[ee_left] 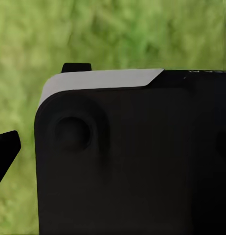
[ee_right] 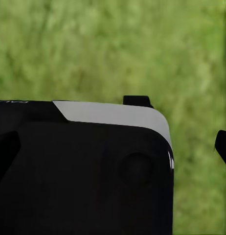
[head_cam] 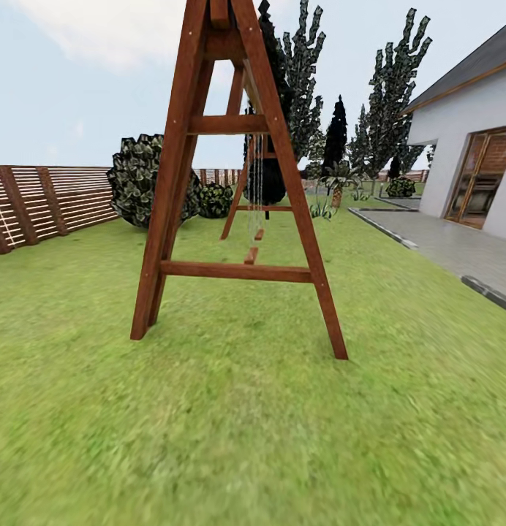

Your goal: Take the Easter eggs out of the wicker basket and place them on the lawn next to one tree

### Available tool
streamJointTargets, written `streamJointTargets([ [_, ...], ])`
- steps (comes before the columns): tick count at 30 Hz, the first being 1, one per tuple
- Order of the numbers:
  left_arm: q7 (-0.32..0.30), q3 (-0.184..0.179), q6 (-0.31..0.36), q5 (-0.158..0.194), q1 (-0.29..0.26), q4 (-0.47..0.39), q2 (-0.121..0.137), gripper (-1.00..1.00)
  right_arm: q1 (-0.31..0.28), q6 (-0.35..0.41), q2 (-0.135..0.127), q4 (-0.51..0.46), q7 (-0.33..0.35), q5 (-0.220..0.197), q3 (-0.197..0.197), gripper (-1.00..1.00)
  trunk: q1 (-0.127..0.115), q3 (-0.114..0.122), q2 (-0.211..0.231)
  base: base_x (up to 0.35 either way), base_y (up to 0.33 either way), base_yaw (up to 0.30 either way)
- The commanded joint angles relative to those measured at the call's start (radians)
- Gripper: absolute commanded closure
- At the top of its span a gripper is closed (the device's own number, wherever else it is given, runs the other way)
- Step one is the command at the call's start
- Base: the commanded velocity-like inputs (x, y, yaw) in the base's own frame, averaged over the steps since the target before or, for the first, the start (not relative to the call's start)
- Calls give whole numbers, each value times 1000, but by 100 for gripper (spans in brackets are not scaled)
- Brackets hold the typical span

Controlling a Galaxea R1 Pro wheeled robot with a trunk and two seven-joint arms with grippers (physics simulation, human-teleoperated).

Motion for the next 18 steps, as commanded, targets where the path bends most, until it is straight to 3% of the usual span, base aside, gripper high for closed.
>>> streamJointTargets([
  [1,0,0,0,2,1,-2,0,-100,-1,-3,0,1,0,0,0,-100,1,-1,0,314,-98,0],
  [18,0,0,0,2,1,-2,0,-100,-1,-3,0,1,0,0,-1,-100,1,-1,0,314,-98,0],
])
